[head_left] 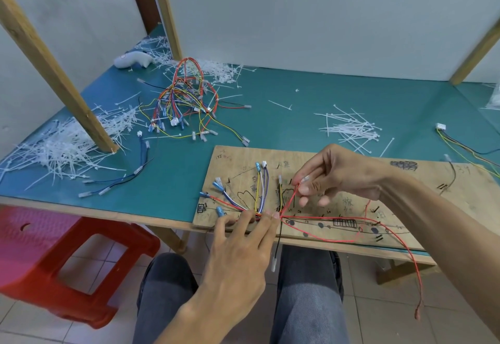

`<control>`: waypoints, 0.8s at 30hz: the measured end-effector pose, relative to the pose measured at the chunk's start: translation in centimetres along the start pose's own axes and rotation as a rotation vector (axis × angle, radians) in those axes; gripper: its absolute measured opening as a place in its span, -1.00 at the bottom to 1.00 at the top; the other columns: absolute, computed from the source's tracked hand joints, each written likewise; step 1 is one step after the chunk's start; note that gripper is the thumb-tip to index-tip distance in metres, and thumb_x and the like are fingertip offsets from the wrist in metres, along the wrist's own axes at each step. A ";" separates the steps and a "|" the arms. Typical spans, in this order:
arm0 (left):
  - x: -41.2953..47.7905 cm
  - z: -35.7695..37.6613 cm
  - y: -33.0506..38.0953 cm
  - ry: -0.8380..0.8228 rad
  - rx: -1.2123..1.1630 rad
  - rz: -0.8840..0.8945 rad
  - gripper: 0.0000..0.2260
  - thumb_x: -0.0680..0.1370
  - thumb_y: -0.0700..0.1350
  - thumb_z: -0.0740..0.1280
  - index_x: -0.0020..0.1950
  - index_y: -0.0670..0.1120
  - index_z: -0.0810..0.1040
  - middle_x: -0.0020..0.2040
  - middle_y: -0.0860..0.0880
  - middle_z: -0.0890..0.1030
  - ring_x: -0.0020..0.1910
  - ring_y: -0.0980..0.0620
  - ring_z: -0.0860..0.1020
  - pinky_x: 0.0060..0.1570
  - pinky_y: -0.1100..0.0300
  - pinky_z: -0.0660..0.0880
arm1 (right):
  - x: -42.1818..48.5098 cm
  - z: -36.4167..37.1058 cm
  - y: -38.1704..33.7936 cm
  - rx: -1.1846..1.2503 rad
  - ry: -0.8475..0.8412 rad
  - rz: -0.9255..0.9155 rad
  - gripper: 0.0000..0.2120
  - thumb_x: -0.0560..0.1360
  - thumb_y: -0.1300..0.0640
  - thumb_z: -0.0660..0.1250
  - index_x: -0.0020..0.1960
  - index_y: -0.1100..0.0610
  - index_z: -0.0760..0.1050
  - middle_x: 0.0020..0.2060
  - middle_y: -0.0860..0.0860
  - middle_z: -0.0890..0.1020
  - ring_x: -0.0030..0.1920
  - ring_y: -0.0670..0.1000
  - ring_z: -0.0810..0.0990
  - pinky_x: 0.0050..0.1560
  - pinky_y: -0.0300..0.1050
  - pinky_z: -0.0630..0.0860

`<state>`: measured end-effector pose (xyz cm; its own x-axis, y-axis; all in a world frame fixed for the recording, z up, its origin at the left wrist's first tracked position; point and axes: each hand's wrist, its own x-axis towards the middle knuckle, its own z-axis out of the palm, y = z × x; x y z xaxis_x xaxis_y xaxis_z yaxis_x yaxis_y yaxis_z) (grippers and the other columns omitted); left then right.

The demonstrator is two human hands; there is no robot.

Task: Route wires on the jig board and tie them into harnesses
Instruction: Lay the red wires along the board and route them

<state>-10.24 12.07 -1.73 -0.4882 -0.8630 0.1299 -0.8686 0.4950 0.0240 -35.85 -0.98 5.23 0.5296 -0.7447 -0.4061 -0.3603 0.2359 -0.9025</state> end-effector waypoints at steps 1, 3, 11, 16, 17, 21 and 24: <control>0.0 0.1 0.0 0.011 0.004 0.004 -0.22 0.22 -0.14 0.61 0.45 -0.12 0.55 0.36 -0.03 0.56 0.28 -0.14 0.48 0.21 -0.14 0.29 | 0.1 0.0 0.1 -0.013 0.033 -0.011 -0.75 0.44 0.16 0.63 0.08 0.22 0.74 -0.09 0.31 0.75 -0.21 0.08 0.76 -0.30 -0.18 0.66; -0.1 0.2 0.0 0.036 0.006 0.010 -0.25 0.22 -0.14 0.61 0.43 -0.12 0.56 0.34 -0.03 0.56 0.27 -0.15 0.48 0.20 -0.14 0.29 | 0.3 0.6 0.5 -0.073 0.125 -0.047 -0.84 0.49 0.17 0.60 0.03 0.21 0.75 -0.15 0.28 0.75 -0.21 0.12 0.77 -0.27 -0.12 0.68; -0.4 0.3 0.0 0.067 -0.032 0.031 -0.33 0.36 -0.11 0.51 0.49 -0.09 0.51 0.33 0.02 0.54 0.29 -0.10 0.48 0.21 -0.12 0.35 | 1.8 3.5 0.3 -0.547 0.360 -0.156 -0.76 0.64 0.18 0.40 -0.19 0.07 0.67 -0.41 0.05 0.69 -0.46 0.03 0.69 -0.45 -0.10 0.63; -0.2 -1.1 -0.1 0.181 -0.174 -0.007 -0.59 0.53 -0.10 0.18 0.37 -0.03 0.54 0.19 0.09 0.63 0.22 0.01 0.53 0.21 0.02 0.41 | 2.6 4.1 0.3 -0.243 0.459 -0.031 -0.83 0.60 0.25 0.39 -0.12 0.19 0.70 -0.33 0.11 0.74 -0.37 0.07 0.73 -0.42 -0.17 0.61; 0.0 -1.6 -0.1 0.203 -0.219 -0.033 -0.62 0.54 -0.12 0.15 0.34 -0.02 0.52 0.14 0.10 0.65 0.17 0.04 0.55 0.18 0.05 0.43 | 2.7 4.3 0.4 -0.211 0.472 -0.020 -0.84 0.59 0.26 0.39 -0.12 0.20 0.71 -0.33 0.13 0.74 -0.37 0.08 0.73 -0.42 -0.17 0.60; 1.7 -3.8 -0.8 0.228 -0.431 -0.255 -0.82 0.59 -0.04 0.02 0.14 0.11 0.34 -0.19 0.11 0.67 -0.22 0.08 0.57 -0.15 0.11 0.41 | 2.8 4.7 0.7 -0.129 0.502 -0.011 -0.86 0.60 0.26 0.42 -0.12 0.23 0.70 -0.31 0.17 0.74 -0.39 0.07 0.71 -0.44 -0.19 0.57; 4.9 -3.9 -1.6 0.165 -0.554 -0.386 -0.89 0.66 0.07 0.06 -0.01 0.14 0.34 -0.34 0.09 0.66 -0.31 0.08 0.57 -0.19 -0.01 0.50 | 2.7 5.0 1.0 -0.122 0.526 -0.023 -0.86 0.62 0.19 0.45 -0.09 0.21 0.69 -0.31 0.13 0.74 -0.39 0.06 0.71 -0.43 -0.17 0.59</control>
<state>-10.94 7.50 2.76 -0.0955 -0.9828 0.1581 -0.7846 0.1720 0.5957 -30.97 0.33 2.54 0.0935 -0.9683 -0.2315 -0.4566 0.1649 -0.8743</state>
